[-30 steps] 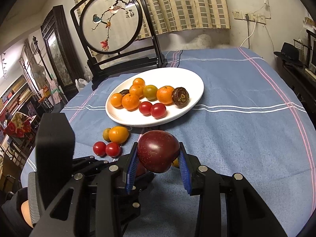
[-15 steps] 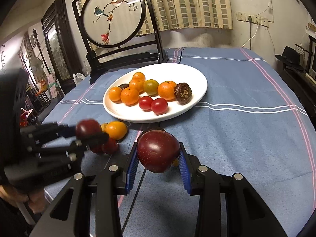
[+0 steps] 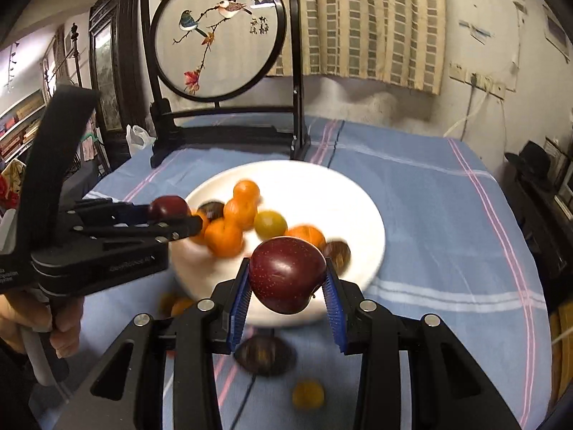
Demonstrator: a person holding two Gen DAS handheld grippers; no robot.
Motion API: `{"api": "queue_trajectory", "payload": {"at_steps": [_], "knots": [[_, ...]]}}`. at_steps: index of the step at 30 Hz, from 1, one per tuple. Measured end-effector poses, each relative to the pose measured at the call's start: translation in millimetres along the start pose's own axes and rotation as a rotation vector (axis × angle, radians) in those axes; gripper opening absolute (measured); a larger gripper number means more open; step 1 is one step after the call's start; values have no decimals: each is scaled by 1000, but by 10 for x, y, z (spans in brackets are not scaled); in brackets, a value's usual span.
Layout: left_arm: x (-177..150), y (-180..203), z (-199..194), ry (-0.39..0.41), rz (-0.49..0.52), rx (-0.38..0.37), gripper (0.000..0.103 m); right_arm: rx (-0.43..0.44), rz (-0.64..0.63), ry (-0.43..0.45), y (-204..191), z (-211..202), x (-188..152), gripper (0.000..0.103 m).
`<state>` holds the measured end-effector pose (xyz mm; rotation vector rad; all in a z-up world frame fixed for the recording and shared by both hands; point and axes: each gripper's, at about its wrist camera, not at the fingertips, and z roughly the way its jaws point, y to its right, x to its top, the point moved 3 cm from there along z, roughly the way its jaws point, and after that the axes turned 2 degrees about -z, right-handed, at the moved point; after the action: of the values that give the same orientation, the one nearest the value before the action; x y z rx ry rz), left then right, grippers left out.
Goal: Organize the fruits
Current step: 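Lower both dark red plums onto the white plate and open both tools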
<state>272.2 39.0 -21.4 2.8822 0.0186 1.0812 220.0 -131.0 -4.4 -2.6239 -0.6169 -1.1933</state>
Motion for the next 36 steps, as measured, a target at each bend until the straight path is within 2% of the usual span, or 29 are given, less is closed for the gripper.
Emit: {"api": "queue_trajectory", "payload": {"at_steps": [4, 11, 13, 18, 20, 25, 36], "knots": [[204, -102, 263, -10, -34, 11, 40, 30, 21, -16, 58, 370, 213, 39], [330, -190, 640, -43, -58, 24, 40, 31, 22, -58, 115, 831, 311, 39], [368, -181, 664, -34, -68, -15, 40, 13, 15, -59, 119, 903, 332, 39], [475, -55, 724, -10, -29, 17, 41, -5, 64, -78, 205, 1079, 385, 40], [506, -45, 741, -12, -33, 37, 42, 25, 121, -118, 275, 1159, 382, 40], [508, -84, 644, -5, -76, 28, 61, 30, 161, -83, 364, 1019, 383, 57], [343, 18, -34, 78, -60, -5, 77, 55, 136, -41, 307, 444, 160, 57]]}}
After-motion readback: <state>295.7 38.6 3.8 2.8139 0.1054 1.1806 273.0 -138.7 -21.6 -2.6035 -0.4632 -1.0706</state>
